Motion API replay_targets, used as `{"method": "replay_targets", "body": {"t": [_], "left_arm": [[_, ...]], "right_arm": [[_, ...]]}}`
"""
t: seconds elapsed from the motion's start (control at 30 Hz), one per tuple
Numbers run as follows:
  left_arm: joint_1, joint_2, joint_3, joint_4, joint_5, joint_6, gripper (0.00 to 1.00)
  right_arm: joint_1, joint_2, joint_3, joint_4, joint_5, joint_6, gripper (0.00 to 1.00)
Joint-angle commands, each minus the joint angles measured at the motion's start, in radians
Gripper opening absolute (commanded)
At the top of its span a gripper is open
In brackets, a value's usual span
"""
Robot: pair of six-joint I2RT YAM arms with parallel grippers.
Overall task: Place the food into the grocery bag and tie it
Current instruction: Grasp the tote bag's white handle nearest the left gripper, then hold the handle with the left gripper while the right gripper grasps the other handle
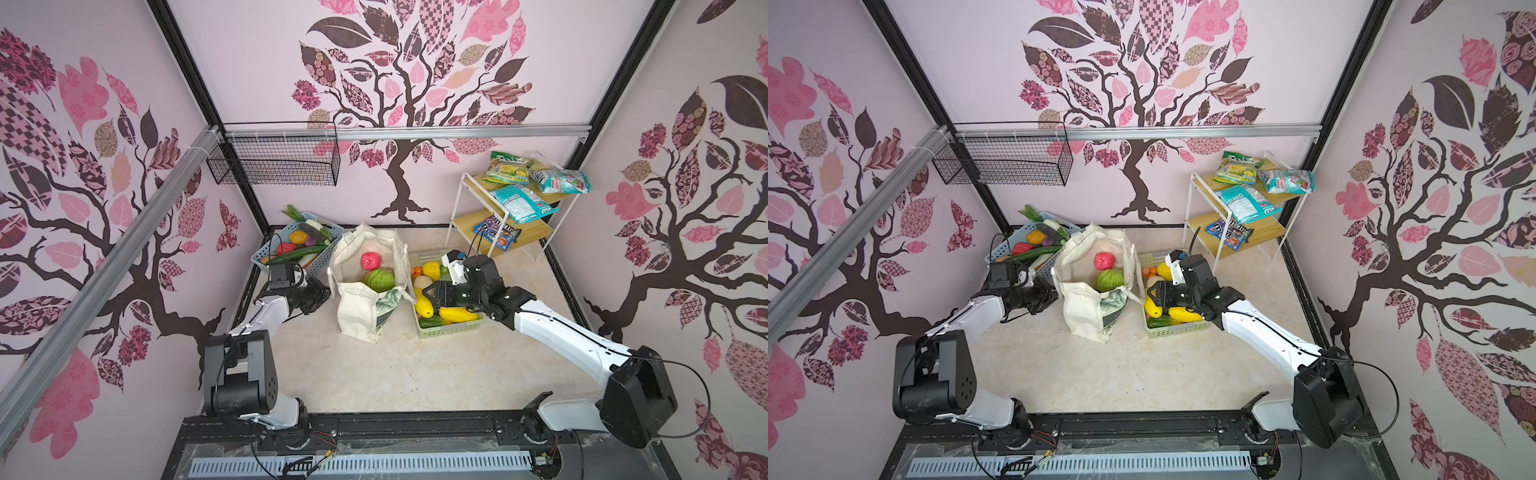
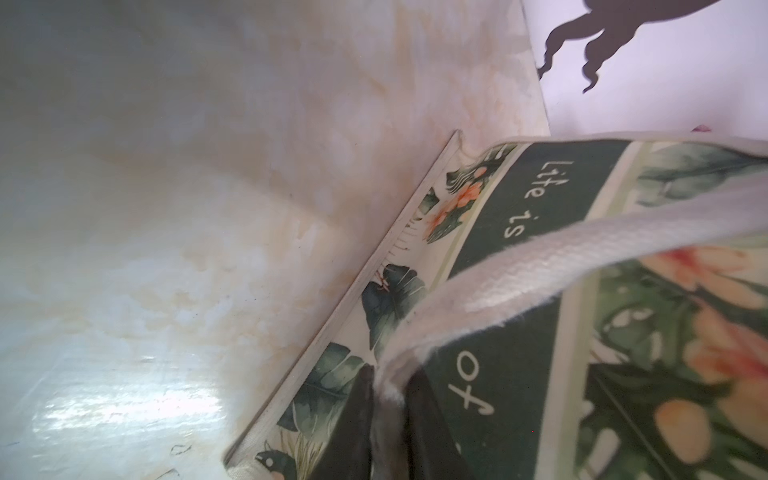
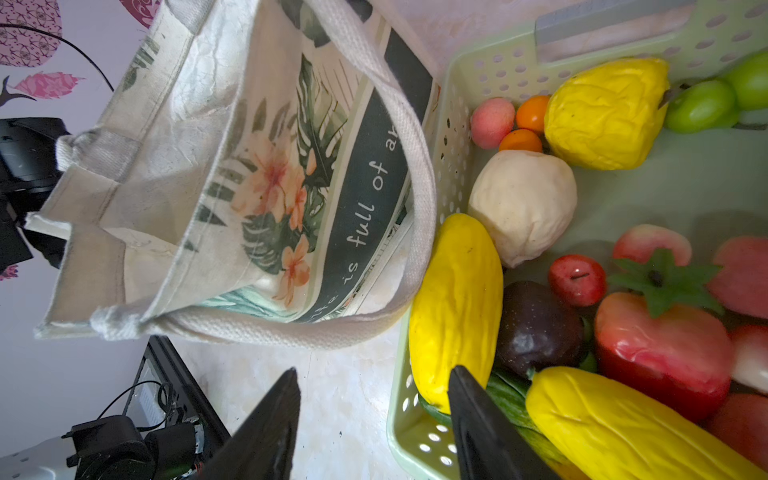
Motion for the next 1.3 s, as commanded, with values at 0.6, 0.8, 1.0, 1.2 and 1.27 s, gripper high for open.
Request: {"method": "replay_targets", "body": {"t": [0.6, 0.8, 1.0, 1.2, 1.27], "left_arm": [[0.179, -0.185, 0.004, -0.103, -0.094, 0.014, 0.0], [0.178, -0.168, 0.034, -0.115, -0.068, 0.04, 0.0], [0.178, -0.172, 0.071, -0.147, -0.081, 0.074, 0.0], [0.17, -0.179, 0.093, -0.175, -0.092, 0.101, 0.0], [0.167, -0.18, 0.095, -0.177, -0.098, 0.104, 0.0]], "right_arm": [[0.008, 0.276, 0.147, 0.064, 0.105, -0.055, 0.6], [0.008, 0.374, 0.236, 0.069, 0.076, -0.072, 0.6], [0.008, 0.476, 0.342, -0.011, 0.01, -0.076, 0.55], [0.008, 0.499, 0.336, -0.063, 0.03, -0.105, 0.55], [0.009, 0.517, 0.339, -0.077, 0.022, -0.112, 0.54]]}}
